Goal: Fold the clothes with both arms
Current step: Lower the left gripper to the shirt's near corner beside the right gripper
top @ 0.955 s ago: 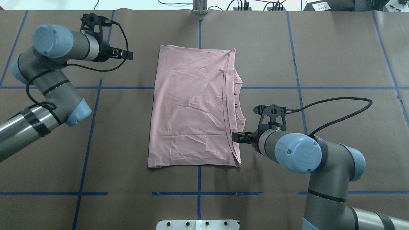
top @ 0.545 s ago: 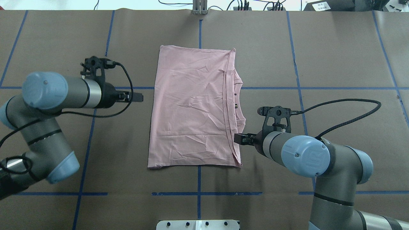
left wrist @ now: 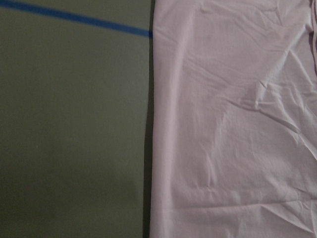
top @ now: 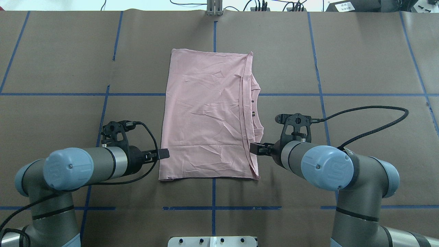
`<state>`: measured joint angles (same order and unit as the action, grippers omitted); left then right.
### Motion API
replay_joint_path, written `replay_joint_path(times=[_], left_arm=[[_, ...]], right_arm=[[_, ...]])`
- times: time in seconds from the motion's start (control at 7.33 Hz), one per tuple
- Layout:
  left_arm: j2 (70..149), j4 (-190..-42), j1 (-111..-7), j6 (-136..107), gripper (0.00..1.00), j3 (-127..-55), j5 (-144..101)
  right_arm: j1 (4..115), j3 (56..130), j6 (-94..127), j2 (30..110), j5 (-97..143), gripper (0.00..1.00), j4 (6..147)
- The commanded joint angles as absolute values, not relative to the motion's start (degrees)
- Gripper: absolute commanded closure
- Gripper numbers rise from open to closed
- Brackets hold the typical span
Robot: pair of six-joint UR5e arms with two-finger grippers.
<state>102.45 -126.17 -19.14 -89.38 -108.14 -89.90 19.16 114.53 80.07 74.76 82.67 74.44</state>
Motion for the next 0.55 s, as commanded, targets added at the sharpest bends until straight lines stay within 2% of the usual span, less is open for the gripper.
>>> replay_joint_path(times=[0.0,0.41], left_arm=[[102.48,-125.95,-17.05,-95.43,0.47,-107.4,-88.51],[102.48,-125.95,-16.61,-96.32,0.47,-105.65,-88.51]], right_arm=[[19.16,114.26,80.07,74.71,82.62,0.0,74.44],[19.07,114.26,80.07,74.62,82.62,0.0,74.44]])
